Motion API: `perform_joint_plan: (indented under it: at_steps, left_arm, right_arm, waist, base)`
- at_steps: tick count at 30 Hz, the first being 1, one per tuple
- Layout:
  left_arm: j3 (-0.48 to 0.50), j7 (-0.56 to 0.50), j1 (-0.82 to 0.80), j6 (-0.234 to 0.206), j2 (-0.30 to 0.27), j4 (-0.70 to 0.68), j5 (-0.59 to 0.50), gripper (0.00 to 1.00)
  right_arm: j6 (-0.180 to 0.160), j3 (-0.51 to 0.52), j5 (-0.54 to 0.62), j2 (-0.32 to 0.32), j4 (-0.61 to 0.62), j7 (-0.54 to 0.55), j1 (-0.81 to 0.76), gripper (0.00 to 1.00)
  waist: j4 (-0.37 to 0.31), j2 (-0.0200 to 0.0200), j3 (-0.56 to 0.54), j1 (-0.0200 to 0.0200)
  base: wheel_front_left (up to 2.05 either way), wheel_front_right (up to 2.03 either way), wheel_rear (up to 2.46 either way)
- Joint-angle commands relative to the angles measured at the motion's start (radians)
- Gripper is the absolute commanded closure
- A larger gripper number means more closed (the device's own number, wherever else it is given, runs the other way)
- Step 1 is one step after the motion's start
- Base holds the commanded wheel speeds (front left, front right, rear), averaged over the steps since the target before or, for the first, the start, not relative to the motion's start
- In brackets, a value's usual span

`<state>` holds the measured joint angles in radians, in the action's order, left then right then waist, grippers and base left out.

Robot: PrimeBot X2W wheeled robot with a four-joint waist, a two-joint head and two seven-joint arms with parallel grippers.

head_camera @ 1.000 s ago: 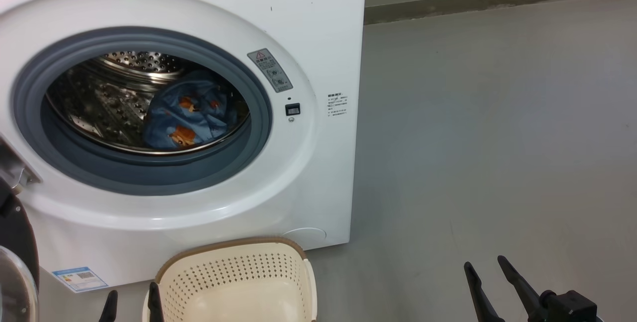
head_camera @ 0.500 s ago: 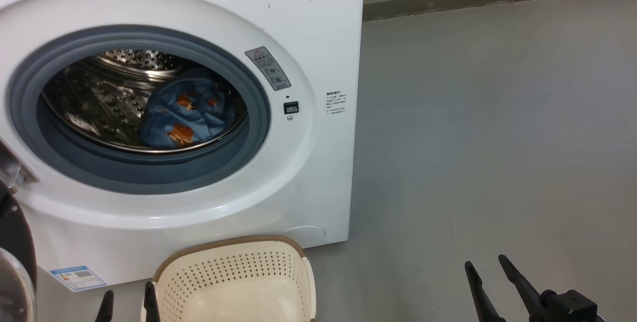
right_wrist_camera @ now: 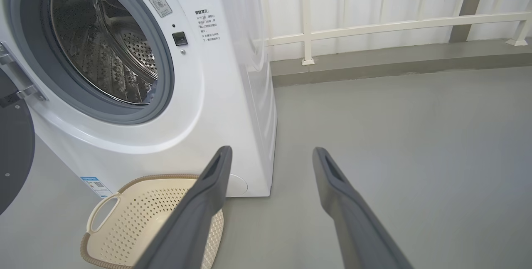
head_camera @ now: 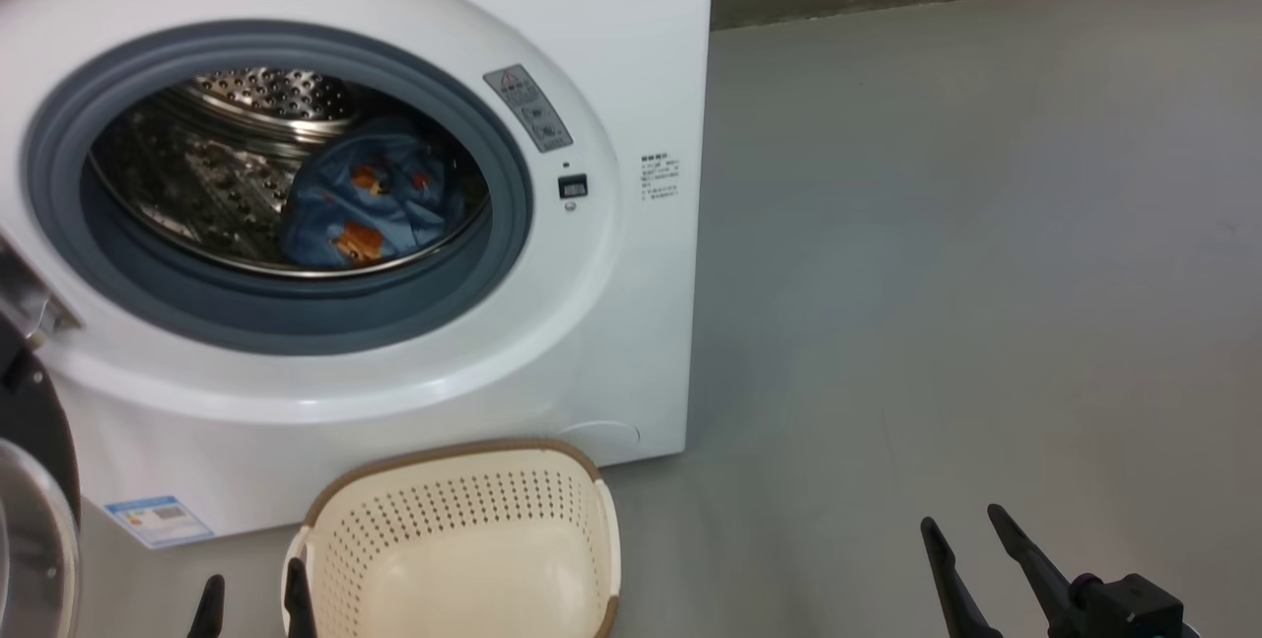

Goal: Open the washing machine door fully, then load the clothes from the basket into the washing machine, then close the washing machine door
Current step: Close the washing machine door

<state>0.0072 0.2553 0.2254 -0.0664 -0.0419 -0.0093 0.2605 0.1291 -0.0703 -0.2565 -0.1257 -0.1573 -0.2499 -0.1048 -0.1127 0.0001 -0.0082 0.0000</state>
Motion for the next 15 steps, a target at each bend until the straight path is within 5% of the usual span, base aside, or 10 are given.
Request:
perform_joint_plan:
  at_steps: [1,8,15]
  left_arm:
    - [0.031,0.006,-0.031,-0.008,-0.008,-0.026,-0.001,0.00]
    - [0.032,0.006,-0.032,-0.003,-0.008,-0.025,0.005,0.00]
    - [0.030,0.006,-0.031,-0.008,-0.008,-0.024,-0.001,0.00]
  right_arm:
    - [0.002,-0.021,0.005,-0.013,0.024,-0.012,0.020,0.00]
    - [0.002,-0.023,0.005,-0.013,0.024,-0.012,0.020,0.00]
    - [0.002,-0.022,0.004,-0.013,0.025,-0.012,0.018,0.00]
  waist:
    - [0.000,-0.0001,0.000,0.0000]
    - [-0.001,-0.0001,0.002,0.0000]
    - [0.000,-0.0001,0.004,0.0000]
  base:
    - [-1.79,1.79,0.00]
    - [-1.81,1.81,0.00]
    - [-0.92,0.92,0.00]
